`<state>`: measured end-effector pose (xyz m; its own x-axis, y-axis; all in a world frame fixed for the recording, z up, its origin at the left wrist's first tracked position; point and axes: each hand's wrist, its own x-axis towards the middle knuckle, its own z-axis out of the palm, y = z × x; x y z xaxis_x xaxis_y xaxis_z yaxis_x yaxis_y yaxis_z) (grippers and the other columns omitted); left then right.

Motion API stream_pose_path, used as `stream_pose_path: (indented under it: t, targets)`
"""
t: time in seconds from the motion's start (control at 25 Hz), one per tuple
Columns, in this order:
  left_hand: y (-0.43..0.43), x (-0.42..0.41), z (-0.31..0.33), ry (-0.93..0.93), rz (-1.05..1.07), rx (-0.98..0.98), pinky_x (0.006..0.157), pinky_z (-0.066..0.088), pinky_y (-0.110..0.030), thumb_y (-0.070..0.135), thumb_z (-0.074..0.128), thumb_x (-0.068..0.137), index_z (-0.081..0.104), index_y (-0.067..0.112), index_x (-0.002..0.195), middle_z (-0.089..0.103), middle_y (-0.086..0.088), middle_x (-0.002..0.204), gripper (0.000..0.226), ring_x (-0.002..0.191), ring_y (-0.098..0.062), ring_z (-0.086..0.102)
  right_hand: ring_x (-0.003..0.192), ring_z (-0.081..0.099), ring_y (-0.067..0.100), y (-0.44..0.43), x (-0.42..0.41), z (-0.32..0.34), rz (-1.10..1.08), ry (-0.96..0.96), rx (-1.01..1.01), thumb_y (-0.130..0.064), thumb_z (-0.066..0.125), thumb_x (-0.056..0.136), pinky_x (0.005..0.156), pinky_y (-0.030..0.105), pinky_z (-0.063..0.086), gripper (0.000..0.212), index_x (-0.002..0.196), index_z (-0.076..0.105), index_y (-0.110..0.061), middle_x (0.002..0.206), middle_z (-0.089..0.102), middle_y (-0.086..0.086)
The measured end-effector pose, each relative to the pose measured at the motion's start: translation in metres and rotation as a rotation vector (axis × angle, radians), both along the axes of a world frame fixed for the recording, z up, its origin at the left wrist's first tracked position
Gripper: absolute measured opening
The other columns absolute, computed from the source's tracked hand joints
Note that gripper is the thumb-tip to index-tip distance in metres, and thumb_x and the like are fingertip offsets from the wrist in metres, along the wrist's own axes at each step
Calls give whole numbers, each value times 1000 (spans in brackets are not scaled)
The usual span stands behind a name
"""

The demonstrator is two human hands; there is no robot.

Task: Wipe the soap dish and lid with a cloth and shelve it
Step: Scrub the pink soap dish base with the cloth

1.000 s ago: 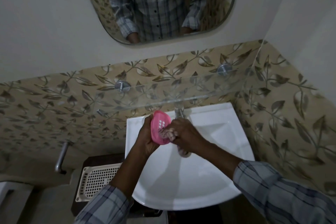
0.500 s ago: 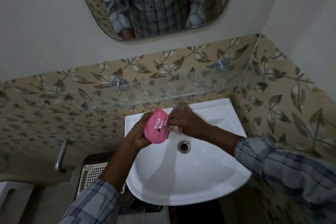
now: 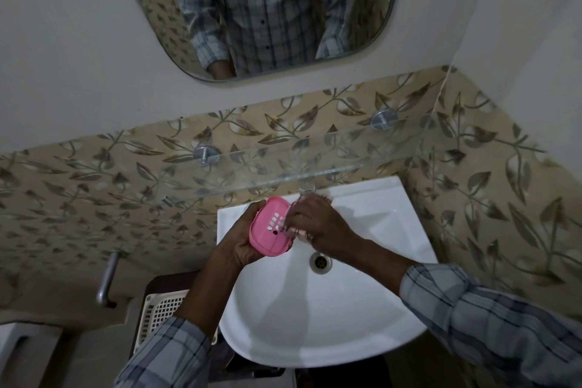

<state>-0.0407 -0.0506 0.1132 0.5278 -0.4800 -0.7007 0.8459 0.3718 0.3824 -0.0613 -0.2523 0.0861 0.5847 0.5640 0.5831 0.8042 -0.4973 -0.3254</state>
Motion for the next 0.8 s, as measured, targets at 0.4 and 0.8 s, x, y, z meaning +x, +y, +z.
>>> stream_pose_path:
  t: [0.4,0.8]
  targets:
    - [-14,-9,1,23,21,-100,76,60,-47,31,61,86,74,-8,101,72,-25,97,43,82,-36,71,100,65,32,14,-9,0,-9,58,118,3,64,86,91,43,53,21,103,75,-4,107,72,15]
    - [-21,-12,-2,32,50,-77,79,60,-43,33,59,87,71,-5,106,74,-21,96,44,82,-33,72,104,69,29,16,-3,7,76,88,161,-2,60,87,98,42,54,24,107,73,-3,109,74,15]
